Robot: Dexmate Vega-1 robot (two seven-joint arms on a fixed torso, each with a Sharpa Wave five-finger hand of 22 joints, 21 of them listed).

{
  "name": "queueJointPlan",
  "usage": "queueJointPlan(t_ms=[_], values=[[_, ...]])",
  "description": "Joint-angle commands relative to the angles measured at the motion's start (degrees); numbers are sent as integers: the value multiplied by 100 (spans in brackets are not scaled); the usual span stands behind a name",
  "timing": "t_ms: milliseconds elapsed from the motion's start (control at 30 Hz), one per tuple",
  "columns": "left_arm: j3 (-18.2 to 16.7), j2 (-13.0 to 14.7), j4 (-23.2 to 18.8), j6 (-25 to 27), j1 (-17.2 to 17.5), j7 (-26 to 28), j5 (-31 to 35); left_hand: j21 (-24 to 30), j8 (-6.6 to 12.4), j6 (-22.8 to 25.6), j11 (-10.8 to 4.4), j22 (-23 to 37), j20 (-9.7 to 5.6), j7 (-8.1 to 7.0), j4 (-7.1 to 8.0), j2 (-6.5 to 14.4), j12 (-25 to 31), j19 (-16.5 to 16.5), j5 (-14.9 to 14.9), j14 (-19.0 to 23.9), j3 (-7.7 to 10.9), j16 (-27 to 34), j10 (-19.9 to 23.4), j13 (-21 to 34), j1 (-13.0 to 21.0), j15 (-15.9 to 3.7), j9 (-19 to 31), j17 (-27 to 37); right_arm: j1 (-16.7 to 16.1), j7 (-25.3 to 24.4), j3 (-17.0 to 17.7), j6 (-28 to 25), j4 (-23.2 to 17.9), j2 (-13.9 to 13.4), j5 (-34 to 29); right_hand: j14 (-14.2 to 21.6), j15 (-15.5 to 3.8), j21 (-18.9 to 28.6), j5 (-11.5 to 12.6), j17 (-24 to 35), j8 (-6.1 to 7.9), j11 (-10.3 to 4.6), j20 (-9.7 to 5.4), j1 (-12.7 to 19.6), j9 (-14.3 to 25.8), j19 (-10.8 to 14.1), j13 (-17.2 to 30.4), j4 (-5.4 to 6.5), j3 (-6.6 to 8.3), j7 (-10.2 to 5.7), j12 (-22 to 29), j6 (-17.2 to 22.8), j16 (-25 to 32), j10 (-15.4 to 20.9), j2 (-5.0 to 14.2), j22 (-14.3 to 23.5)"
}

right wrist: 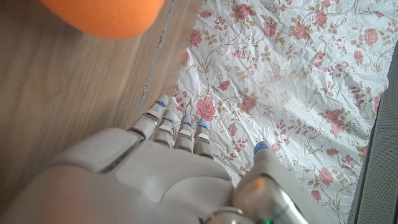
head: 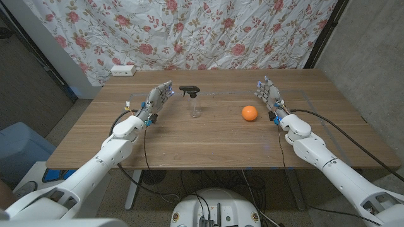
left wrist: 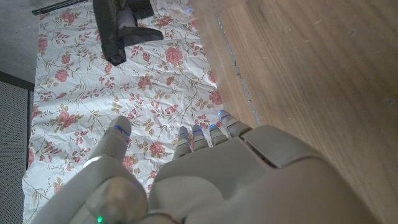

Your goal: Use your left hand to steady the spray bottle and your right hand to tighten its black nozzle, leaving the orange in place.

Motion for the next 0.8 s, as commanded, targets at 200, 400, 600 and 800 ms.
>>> queueJointPlan(t_ms=[200,400,600,800], values=[[-100,485,-205,61,194,-581,-147,2,52,44,-110,11,-178,-105,-137,-26,3,-61,0,-48,16,6,10,30,156,-312,35,25,-198,-185,36,-104,-349,-103,-43,27,0,13,23,-21,40,28,-6,41,12,51,-2,-23,34,5,40,44,43,26,26,11],[-136,686,-392,162,313,-612,-144,6,70,86,-139,9,-168,-135,-181,-45,13,-62,10,-38,32,14,33,31,221,-321,36,25,-237,-235,32,-90,-404,-102,-78,26,-1,12,24,-39,38,34,-9,37,11,53,-16,-32,38,5,35,38,49,7,36,11],[-110,843,-476,230,317,-732,-85,8,55,46,-142,7,-150,-150,-213,-56,5,-62,27,-34,62,17,10,32,309,-308,38,26,-273,-237,28,-82,-476,-127,-102,22,-3,11,24,-53,32,27,-9,35,11,53,-27,-42,41,0,35,22,52,2,39,11],[-55,919,-481,233,259,-845,4,7,26,-47,-138,4,-122,-156,-230,-51,-2,-72,51,-41,111,17,-15,35,421,-278,41,27,-316,-235,44,-68,-544,-169,-118,11,-9,8,25,-73,31,24,-8,39,10,49,-40,-57,46,-4,38,17,51,3,42,11]])
